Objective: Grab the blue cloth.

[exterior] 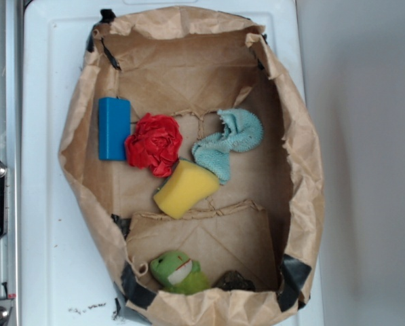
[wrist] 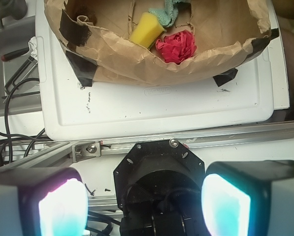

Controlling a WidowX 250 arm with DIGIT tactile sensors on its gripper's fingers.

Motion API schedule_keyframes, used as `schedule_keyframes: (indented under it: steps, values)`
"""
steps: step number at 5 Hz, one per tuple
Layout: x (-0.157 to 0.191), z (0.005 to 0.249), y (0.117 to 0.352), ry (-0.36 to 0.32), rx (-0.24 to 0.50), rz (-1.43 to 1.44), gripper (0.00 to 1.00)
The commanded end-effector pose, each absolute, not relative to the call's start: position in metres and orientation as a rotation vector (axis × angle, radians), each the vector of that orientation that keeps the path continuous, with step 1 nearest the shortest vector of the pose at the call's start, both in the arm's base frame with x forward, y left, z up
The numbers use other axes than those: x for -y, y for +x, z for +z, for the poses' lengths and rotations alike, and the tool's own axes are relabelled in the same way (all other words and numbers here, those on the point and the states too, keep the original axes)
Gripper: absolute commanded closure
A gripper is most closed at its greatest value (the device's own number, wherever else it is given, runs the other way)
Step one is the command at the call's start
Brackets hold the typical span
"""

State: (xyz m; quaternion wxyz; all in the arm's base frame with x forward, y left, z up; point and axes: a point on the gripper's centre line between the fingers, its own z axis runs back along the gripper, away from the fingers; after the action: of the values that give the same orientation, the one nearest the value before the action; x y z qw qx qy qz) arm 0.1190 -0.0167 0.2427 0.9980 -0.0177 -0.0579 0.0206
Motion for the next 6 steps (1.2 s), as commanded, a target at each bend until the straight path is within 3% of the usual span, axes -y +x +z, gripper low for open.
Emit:
schedule_keyframes:
  steps: [1, 3, 6]
  values:
    - [0.017, 0.243, 0.119, -0.035, 0.116, 0.041, 0.0]
    - [0.025, 0.227, 0.185, -0.021, 0.225, 0.143, 0.0]
    - [-0.012, 0.174, 0.267, -0.022, 0.193, 0.264, 0.0]
